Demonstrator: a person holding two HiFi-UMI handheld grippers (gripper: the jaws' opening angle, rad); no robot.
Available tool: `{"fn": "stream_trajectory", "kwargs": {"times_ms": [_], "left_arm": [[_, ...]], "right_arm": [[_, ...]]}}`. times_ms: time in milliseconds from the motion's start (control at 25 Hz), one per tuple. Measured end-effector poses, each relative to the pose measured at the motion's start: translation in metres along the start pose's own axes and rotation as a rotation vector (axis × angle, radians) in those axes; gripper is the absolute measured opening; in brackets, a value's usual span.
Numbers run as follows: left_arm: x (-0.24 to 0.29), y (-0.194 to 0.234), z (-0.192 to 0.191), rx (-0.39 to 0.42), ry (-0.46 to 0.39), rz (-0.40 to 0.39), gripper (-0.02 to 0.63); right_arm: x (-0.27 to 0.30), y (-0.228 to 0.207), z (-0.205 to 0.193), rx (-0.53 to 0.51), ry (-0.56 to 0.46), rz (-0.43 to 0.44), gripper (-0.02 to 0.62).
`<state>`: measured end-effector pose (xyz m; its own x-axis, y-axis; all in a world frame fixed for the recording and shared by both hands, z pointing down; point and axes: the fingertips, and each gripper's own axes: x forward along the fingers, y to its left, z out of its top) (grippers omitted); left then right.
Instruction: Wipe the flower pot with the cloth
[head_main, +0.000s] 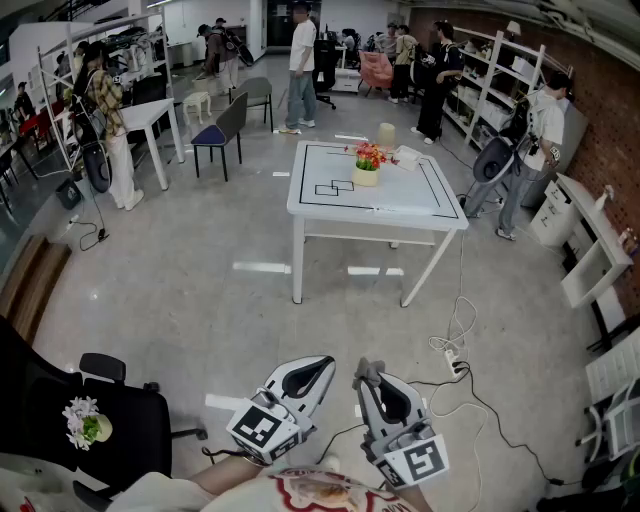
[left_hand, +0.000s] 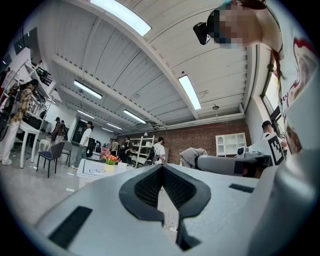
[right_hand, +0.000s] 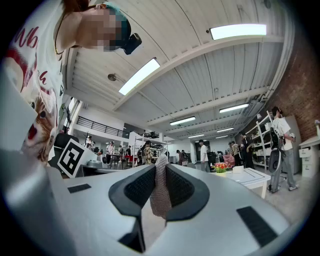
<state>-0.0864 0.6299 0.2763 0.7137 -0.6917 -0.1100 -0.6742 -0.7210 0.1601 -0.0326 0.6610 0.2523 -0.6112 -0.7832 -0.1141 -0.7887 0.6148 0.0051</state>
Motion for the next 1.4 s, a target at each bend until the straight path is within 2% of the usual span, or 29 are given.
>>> {"fn": "stream_trajectory", "kwargs": {"times_ms": [880,1400], "left_arm": [[0.003,-0.008,0.002,0.008,-0.004,-0.006,0.002],[0.019,-0.022,0.001,0.014,-0.01,0.0,0.002]], "right_arm": [[-0.006,-0.007,0.004,0.047,-0.035,-0.021,0.055],[-0.014,-0.022,0.002,0.047,-0.018,-0.01,0.056]]}}
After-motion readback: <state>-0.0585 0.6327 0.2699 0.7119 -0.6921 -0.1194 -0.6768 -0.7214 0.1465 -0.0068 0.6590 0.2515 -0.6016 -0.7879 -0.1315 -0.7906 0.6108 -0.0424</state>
